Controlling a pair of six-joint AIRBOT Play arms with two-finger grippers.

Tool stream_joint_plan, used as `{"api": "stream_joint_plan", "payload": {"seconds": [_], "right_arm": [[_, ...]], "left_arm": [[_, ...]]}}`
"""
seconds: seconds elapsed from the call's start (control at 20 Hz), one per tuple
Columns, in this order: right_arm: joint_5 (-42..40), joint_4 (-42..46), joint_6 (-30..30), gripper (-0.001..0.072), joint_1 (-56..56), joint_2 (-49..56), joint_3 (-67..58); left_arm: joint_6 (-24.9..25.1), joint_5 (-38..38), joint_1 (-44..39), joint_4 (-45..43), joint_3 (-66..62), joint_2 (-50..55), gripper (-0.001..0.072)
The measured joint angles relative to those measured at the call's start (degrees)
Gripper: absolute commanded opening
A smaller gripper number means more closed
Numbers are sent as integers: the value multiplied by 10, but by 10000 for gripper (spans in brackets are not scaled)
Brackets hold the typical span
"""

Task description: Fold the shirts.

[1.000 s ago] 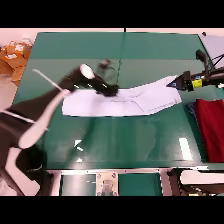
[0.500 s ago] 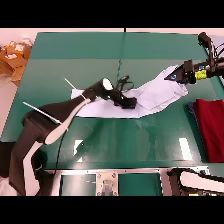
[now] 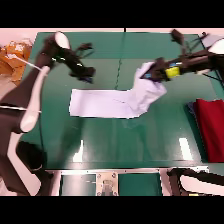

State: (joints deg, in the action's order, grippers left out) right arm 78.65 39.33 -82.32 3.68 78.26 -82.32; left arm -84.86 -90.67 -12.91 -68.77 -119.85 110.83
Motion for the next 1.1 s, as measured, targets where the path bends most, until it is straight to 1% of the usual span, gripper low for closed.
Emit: {"api": "stream_joint_plan", "payload": {"seconds": [0.1, 0.2, 0.25, 0.3, 0.35, 0.45, 0.5, 0.6, 0.65, 0.75, 0.9, 1.05, 1.1], "right_arm": [[-81, -1, -22, 16, 82, 22, 0], [-180, -7, -40, 21, 168, 65, 0], [-235, -17, -46, 137, 210, 94, -2], [-296, -35, -48, 369, 254, 130, -6], [-351, -61, -47, 396, 292, 168, -16], [-425, -113, -30, 388, 348, 239, -54], [-438, -134, -13, 342, 361, 263, -76], [-415, -158, 24, 53, 358, 287, -113], [-391, -165, 40, 16, 343, 290, -129], [-325, -166, 63, 15, 287, 286, -151], [-198, -129, 59, 15, 170, 272, -158], [-110, -66, 44, 18, 57, 249, -112], [-94, -50, 44, 47, 26, 240, -86]], "left_arm": [[-9, -20, 35, -82, 1, -31, 31], [-14, -33, 66, -135, 2, -53, 31], [-16, -36, 80, -156, 2, -63, 30], [-17, -41, 92, -170, 2, -71, 31], [-17, -43, 99, -177, 3, -74, 31], [-14, -49, 111, -187, 2, -81, 31], [-12, -50, 116, -195, 3, -82, 31], [-8, -52, 121, -204, 3, -84, 31], [-6, -51, 122, -203, 3, -86, 30], [-3, -49, 124, -206, 3, -86, 31], [5, -47, 126, -212, 14, -87, 31], [9, -47, 126, -212, 24, -87, 31], [10, -47, 127, -212, 26, -87, 31]]}}
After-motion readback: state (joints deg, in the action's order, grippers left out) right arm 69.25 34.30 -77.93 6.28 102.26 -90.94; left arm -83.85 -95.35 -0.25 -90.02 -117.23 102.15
